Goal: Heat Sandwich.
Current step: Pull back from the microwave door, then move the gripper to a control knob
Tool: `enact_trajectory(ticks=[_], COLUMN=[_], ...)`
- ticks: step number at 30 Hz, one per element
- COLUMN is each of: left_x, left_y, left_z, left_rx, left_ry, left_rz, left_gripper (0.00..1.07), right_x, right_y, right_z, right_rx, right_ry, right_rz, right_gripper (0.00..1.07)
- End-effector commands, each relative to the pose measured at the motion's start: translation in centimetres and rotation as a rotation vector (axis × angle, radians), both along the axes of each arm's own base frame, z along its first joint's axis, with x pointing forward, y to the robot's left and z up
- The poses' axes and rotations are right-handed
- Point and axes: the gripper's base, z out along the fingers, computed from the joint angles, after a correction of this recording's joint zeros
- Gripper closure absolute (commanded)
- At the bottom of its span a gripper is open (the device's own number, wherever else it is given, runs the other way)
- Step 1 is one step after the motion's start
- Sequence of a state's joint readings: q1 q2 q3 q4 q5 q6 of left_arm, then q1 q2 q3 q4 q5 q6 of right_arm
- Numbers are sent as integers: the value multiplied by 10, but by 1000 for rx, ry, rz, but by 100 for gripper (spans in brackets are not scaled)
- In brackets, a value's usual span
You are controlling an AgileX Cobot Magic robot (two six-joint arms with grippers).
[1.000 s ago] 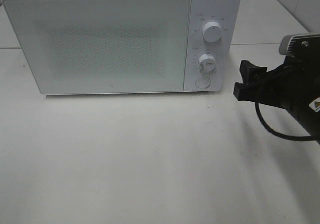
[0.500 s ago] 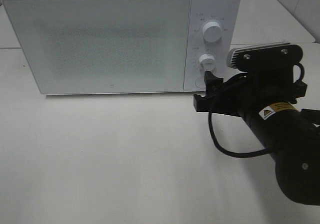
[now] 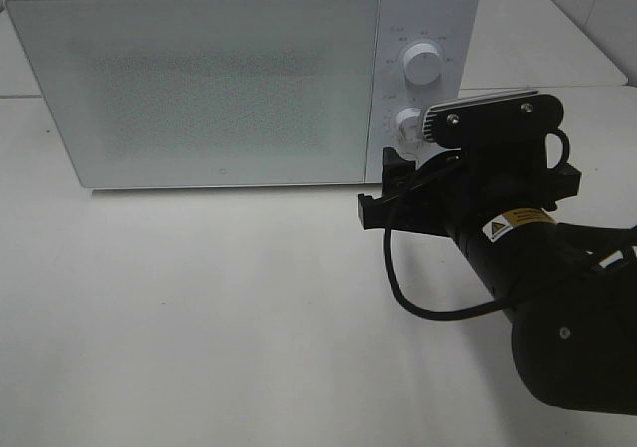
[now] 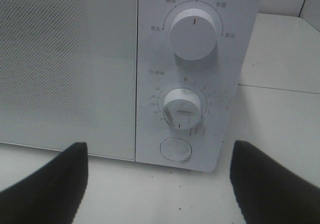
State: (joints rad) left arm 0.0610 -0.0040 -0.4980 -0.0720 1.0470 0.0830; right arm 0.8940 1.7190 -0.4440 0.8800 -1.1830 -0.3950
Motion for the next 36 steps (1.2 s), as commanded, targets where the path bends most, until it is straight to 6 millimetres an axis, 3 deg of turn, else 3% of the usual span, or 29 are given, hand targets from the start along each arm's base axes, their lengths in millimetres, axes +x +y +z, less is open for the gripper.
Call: enact_trajectory(ticks=[1, 15, 23, 36], left_x=[-3, -3, -3, -3], left_y=[-1, -1, -1, -1], left_z=[0, 0, 0, 0], left_rx=[-9, -9, -9, -9], left_ry=[-32, -32, -32, -32], left_rz=[6, 6, 6, 6], left_gripper=[9, 9, 9, 9], right_x=[1, 3, 27, 65], right_y=[2, 1, -1, 2], right_z=[3, 4, 1, -21], right_rx=[-4, 25, 24, 60], right_ry=[-18, -16, 2, 42], right_rz=[7, -6, -30, -66], right_gripper=[32, 32, 32, 32])
